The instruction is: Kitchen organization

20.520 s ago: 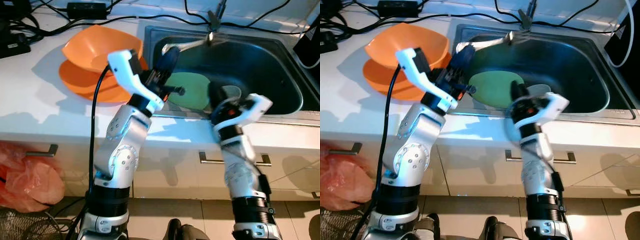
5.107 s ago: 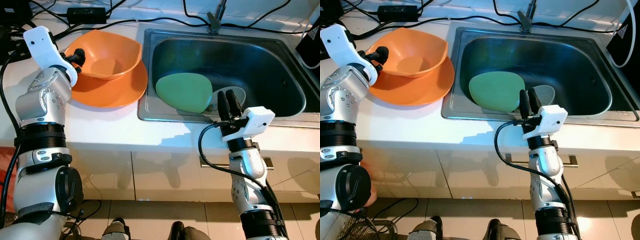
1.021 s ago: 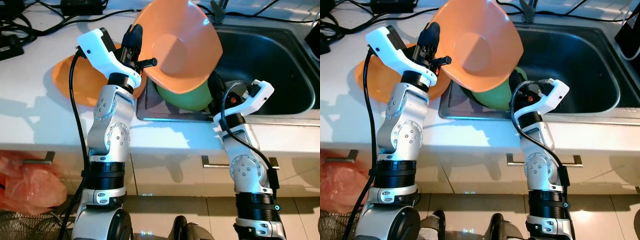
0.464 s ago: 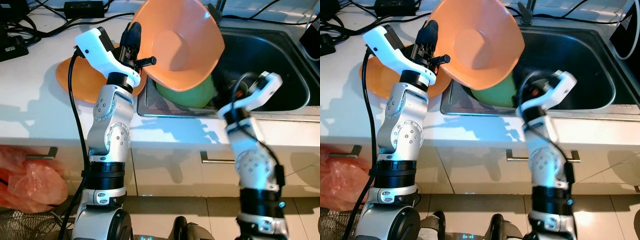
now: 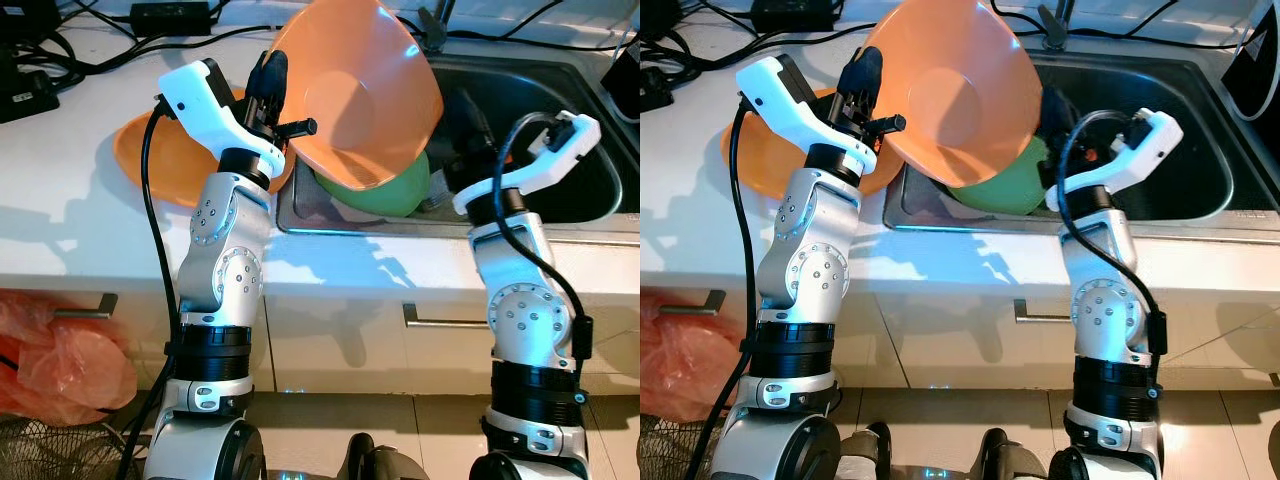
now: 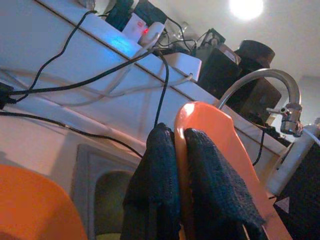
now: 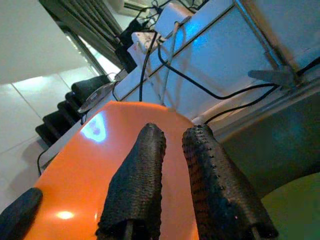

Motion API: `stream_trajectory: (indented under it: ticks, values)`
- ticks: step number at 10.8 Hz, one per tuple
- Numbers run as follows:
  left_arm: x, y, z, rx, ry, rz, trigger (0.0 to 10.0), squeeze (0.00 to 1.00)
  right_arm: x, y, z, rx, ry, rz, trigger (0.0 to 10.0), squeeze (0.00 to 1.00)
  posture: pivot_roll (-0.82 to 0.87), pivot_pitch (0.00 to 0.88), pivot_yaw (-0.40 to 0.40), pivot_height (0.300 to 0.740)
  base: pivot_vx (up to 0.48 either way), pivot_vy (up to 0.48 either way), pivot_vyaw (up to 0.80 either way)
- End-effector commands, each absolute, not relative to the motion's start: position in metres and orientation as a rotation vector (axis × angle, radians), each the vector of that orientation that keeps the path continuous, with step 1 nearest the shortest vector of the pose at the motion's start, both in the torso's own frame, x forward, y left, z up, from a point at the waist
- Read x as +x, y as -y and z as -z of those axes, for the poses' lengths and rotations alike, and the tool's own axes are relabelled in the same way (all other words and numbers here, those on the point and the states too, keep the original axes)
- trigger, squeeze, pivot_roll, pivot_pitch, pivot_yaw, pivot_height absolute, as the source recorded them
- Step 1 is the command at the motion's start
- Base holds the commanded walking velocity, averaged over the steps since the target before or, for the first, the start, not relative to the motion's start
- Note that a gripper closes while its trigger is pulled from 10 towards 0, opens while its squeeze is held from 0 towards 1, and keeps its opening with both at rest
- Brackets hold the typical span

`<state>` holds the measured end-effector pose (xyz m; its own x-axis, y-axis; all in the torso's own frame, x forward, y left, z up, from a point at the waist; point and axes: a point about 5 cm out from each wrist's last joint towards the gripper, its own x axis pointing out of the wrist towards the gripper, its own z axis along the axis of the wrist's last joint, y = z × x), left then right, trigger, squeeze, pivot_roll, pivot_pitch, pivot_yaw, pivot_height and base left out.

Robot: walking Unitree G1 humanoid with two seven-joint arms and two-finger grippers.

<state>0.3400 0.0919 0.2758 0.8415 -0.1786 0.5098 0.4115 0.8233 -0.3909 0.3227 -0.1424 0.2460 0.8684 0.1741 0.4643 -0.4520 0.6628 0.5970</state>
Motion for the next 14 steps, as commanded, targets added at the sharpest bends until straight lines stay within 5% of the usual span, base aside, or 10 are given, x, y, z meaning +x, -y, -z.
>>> stream_trajectory:
  ticks: [1,14]
  values:
    - [0.338,-0.085,-0.278,-0.533,0.488,0.337,10.0,0.00,0.320,0.144,-0.252,0.774,0.401,-0.369,10.0,0.00,0.13,0.165,-0.047,0.740,0.000,0.000,0.00]
    - [0.333,-0.083,-0.288,-0.611,0.548,0.366,10.0,0.00,0.320,0.117,-0.219,0.878,0.193,-0.425,10.0,0.00,0.14,0.177,-0.056,0.740,0.000,0.000,0.00]
